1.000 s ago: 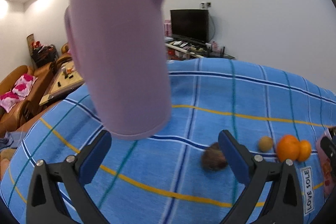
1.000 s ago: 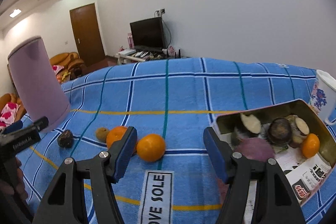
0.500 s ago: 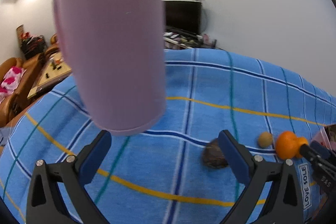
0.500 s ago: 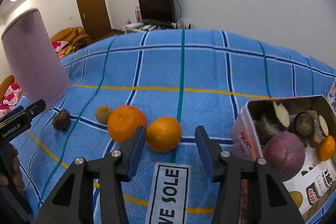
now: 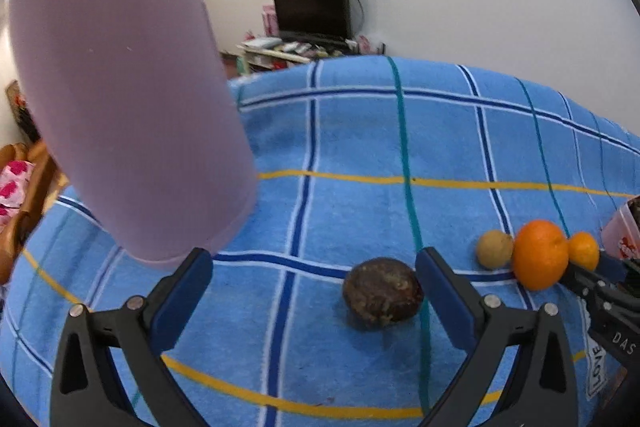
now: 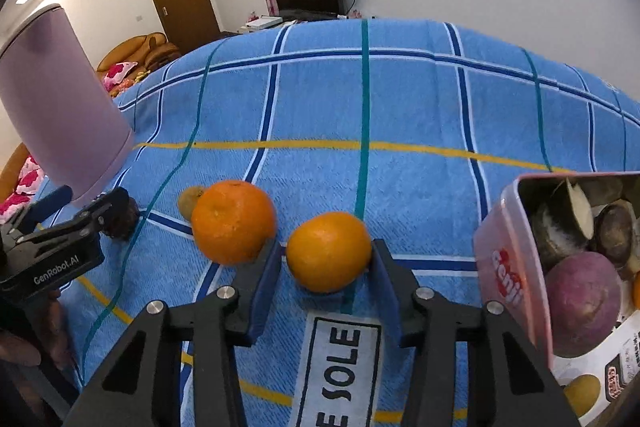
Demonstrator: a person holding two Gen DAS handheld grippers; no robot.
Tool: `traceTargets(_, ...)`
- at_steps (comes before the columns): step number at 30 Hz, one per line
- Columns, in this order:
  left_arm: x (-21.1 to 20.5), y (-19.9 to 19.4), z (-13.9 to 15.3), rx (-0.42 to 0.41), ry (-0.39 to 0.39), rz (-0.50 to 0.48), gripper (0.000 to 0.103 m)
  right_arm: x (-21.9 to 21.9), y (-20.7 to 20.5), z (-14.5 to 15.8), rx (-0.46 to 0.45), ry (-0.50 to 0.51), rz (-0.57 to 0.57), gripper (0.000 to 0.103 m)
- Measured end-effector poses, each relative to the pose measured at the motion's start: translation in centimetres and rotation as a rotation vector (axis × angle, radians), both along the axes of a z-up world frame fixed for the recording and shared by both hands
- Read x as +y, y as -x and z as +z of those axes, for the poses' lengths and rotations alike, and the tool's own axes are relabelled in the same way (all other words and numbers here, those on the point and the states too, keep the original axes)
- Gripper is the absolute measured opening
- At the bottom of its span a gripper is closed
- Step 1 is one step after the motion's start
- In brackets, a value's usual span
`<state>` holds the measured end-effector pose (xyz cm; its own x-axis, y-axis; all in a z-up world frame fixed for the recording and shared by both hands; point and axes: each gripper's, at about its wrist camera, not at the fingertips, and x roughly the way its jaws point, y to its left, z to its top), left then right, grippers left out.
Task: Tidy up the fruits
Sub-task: 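Grasp an orange with the right tool while the left tool grasps a dark brown fruit, then carry the orange and dark brown fruit over the tin box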
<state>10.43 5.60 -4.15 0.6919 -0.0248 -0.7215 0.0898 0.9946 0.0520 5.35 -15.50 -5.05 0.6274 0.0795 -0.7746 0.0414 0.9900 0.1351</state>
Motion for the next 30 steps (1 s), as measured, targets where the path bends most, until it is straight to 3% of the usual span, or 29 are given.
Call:
traceTargets(4, 0.9, -0.6, -0.6, 0.056, 0.107, -0.026, 0.099, 0.4, -0.1, -0.1, 0.001, 0.006, 0.010, 0.042)
traceTargets(7, 1.3, -0.5, -0.9, 0.084, 0.185, -0.063, 0.080, 0.3, 0.0, -0.1, -0.001, 0.000, 0.010, 0.042)
traceTargets(12, 0.8, 0.3, -1.0, 0.101, 0.234, -0.159, 0.045, -0.3, 0.6, 0.1, -0.014, -0.037, 0.006, 0.042)
traceTargets(15, 0.3, 0.6, -0.9, 0.104, 0.250, -0.195, 0.032, -0.6, 1.5, 0.7, -0.056, -0.053, 0.008, 0.042)
traceTargets(23, 0.2, 0.4, -0.6, 0.079, 0.271, -0.211, 0.027, -0.3, 2.4, 1.5, -0.104, -0.037, 0.010, 0.042)
traceTargets(30, 0.1, 4.5, 2.6, -0.204, 0.231, -0.196, 0.027, -0.9, 4.0, 3.0, -0.227, -0.075, 0.006, 0.042)
